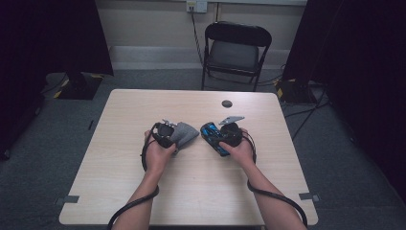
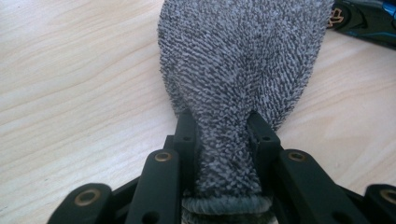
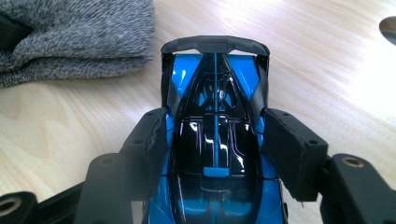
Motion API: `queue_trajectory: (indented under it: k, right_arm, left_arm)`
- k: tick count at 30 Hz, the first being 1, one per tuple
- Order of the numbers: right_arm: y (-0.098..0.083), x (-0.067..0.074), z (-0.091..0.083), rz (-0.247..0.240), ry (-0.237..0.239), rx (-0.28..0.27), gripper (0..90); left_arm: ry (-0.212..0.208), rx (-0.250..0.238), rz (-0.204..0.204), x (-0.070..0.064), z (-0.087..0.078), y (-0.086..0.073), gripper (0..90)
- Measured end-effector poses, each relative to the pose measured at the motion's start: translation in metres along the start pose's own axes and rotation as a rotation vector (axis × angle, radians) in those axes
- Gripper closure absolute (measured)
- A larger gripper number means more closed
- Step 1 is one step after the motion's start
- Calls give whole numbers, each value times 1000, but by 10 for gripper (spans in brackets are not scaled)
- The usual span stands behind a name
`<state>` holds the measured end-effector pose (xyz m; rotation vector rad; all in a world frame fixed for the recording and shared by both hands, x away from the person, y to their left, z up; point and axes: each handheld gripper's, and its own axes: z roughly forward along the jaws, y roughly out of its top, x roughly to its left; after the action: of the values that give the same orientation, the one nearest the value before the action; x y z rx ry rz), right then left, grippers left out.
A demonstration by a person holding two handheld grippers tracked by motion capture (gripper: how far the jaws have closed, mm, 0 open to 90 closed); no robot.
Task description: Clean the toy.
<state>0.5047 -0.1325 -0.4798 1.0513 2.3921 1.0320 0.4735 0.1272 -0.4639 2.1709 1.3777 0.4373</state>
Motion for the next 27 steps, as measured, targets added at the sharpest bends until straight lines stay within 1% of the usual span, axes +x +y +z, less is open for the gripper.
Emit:
queue_trajectory:
  k: [3,4,5,7,10,12,14,15,18,19,21,22,25,27]
  right_arm:
    - [0,4,1,-2,-21,-8,409]
    - [-1,4,1,2,-24,-10,408]
    - [0,4,1,4,-26,-9,409]
    - [0,5,1,-2,-28,-5,409]
    - [0,5,1,-1,-31,-2,410]
    - [0,6,1,4,-34,-4,410]
    - [-1,6,1,4,-36,-11,410]
    - [-1,6,0,6,-35,-11,409]
    - [-1,5,1,3,-36,-14,409]
    - [-1,6,1,6,-37,-14,410]
    - [-1,6,1,9,-40,-15,410]
    - [-1,6,1,12,-41,-12,409]
    - [-1,7,1,13,-42,-15,409]
    - [-2,6,1,16,-43,-18,409]
  left_arm:
    - [2,-3,-46,0,3,2,705]
    - [-11,4,-41,-2,4,3,705]
    - [-17,10,-27,-5,5,4,705]
    - [-21,22,-1,-11,8,5,704]
    - [-33,40,56,-21,10,7,704]
    - [-46,45,81,-26,10,6,705]
    - [-67,48,88,-29,8,5,705]
    - [-84,45,88,-30,8,4,705]
    - [-116,36,85,-33,7,0,705]
    - [-133,31,77,-34,7,-1,705]
    - [-138,33,91,-38,5,-3,707]
    - [-148,28,92,-40,5,-3,707]
    - [-162,24,113,-47,3,-5,708]
    - [-183,17,114,-52,2,-7,708]
